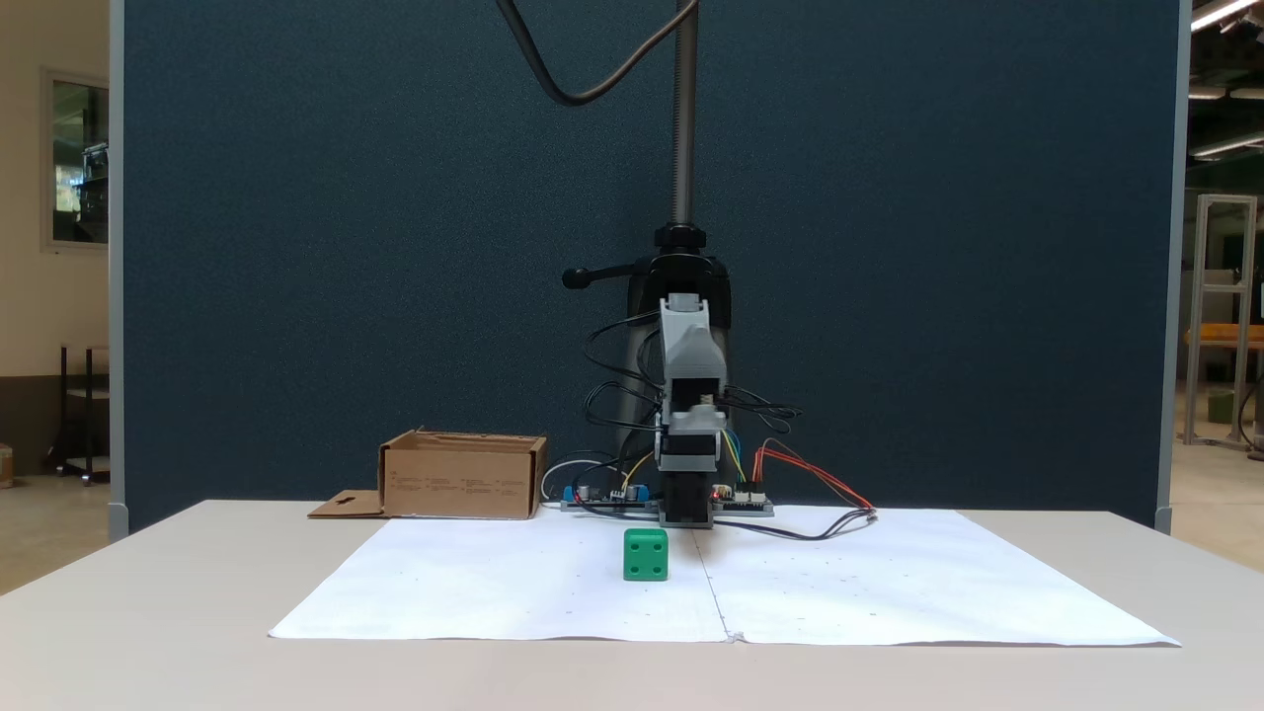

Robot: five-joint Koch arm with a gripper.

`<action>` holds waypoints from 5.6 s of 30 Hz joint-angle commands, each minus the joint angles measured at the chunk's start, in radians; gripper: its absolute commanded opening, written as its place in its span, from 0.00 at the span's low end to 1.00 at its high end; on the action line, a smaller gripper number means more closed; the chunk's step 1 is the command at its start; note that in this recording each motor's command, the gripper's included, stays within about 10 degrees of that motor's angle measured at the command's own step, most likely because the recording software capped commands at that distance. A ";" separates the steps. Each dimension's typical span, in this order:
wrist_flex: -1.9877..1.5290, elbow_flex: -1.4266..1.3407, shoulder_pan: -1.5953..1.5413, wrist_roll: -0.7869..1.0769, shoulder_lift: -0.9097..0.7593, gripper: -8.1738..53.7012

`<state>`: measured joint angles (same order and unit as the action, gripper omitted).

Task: Grasp a green dice and put it in the bin.

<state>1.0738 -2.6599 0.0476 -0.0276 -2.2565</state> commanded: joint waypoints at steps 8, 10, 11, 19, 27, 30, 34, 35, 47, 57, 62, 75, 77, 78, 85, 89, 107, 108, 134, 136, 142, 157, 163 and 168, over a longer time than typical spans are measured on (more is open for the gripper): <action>0.173 -0.175 0.040 0.081 -0.112 0.86; 0.175 -0.175 0.040 0.081 -0.112 0.86; 0.175 -0.175 0.038 0.081 -0.112 0.86; 0.173 -0.175 0.040 0.083 -0.112 0.86; 0.175 -0.175 -0.017 0.075 -0.112 0.85; 0.175 -0.175 -0.011 0.074 -0.112 0.83; -0.106 0.032 0.117 0.101 -0.112 0.85; -0.270 0.121 0.129 0.101 -0.112 0.85; -1.118 0.814 0.198 0.083 -0.107 0.84; -1.796 1.302 0.167 0.075 0.000 0.84; -2.117 1.393 0.167 0.077 0.067 0.84; -2.830 1.603 0.170 0.107 0.356 0.84; -2.899 1.620 0.172 0.135 0.356 0.84; -2.915 1.641 0.172 0.147 0.359 0.83; -2.925 1.667 0.256 0.276 0.428 0.84; -2.921 1.680 0.288 0.360 0.457 0.85; -2.842 1.770 0.360 0.405 0.629 0.85; -2.839 1.770 0.360 0.403 0.632 0.85; -2.586 1.572 0.288 0.308 0.726 0.84; -2.557 1.557 0.284 0.293 0.726 0.84; -2.510 1.531 0.275 0.278 0.727 0.83; -2.428 1.459 0.244 0.229 0.735 0.83; -2.364 1.402 0.236 0.195 0.741 0.83; -2.333 1.401 0.225 0.176 0.767 0.83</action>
<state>-1.2686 -1.2793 0.2684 0.1963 -1.4742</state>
